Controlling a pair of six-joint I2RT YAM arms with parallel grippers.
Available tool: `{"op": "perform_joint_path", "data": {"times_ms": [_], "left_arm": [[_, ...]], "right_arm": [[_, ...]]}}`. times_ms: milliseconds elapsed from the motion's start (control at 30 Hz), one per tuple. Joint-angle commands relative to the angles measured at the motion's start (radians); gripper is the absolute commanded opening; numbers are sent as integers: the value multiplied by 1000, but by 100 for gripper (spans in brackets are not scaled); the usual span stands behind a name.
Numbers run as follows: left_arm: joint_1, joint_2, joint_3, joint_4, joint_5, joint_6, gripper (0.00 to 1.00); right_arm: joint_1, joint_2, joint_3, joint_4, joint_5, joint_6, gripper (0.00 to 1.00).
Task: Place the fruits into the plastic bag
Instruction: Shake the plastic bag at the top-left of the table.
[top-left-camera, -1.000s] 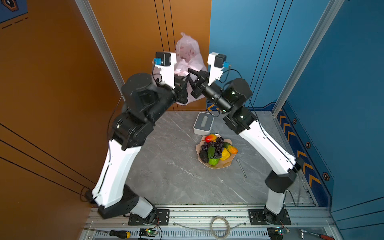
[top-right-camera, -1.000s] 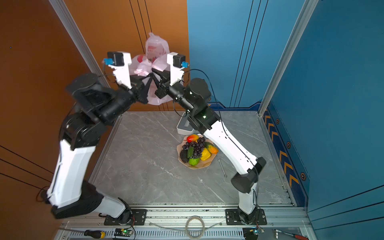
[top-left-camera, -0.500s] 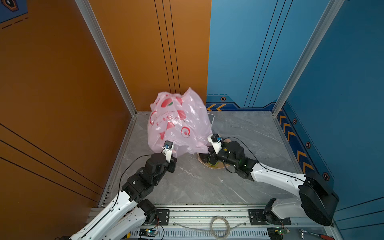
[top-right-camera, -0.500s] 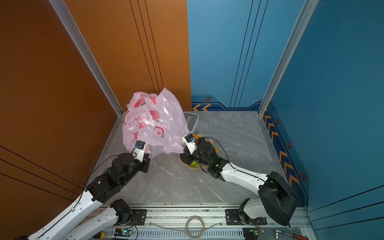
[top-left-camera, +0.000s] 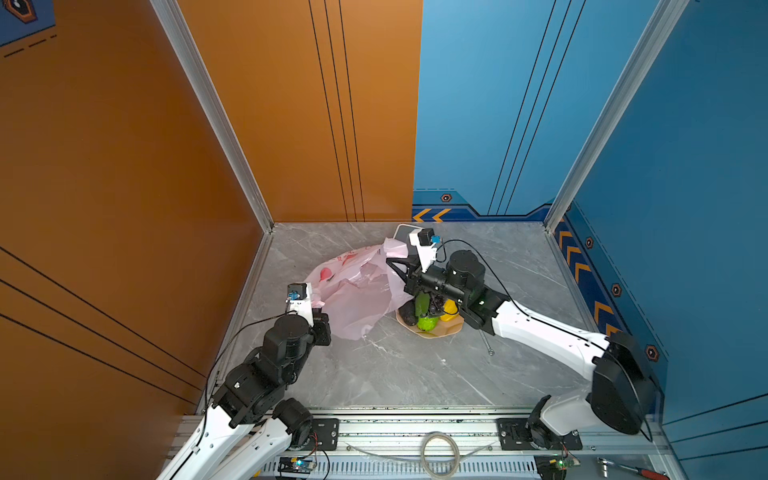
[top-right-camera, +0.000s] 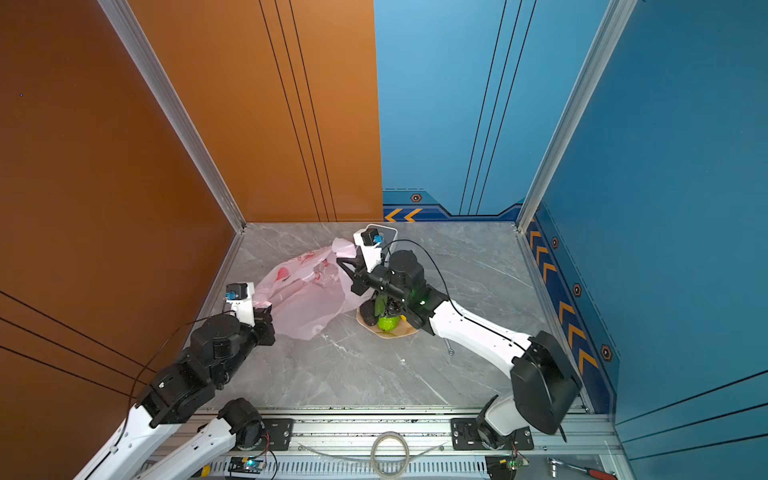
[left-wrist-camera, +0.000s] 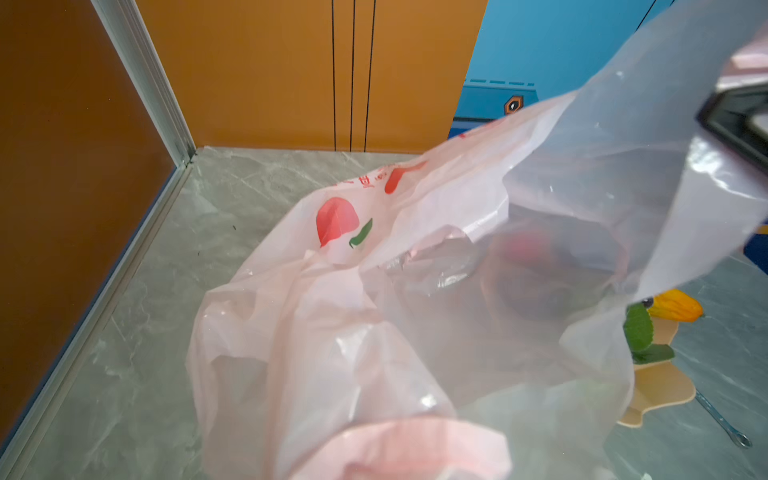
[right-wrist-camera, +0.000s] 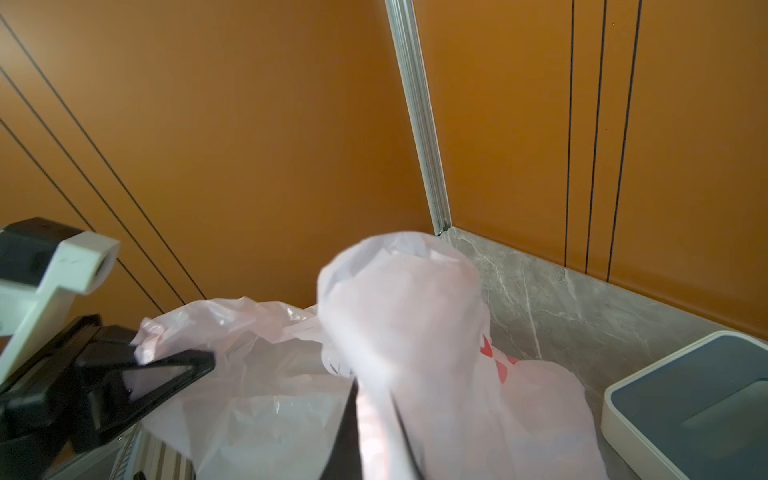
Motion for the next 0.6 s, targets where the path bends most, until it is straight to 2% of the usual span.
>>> {"op": "perform_joint_path", "data": {"times_ms": [0, 200, 300, 433, 567], "left_arm": [[14, 3, 8, -66, -29, -73, 0], [116, 83, 129, -104, -26, -30, 0], [135, 82, 164, -116, -34, -21, 0], [126, 14, 130, -116, -72, -49, 0], [133, 47, 66, -114, 32, -126, 0]], "right_arm": [[-21, 105, 65, 45, -46, 91, 0], [-9, 249, 253, 87, -53, 101, 0], [-13, 303, 327, 125, -66, 112, 0], [-43, 368, 388, 155, -131, 138, 0], [-120, 449, 392, 194, -229, 226, 0]]}}
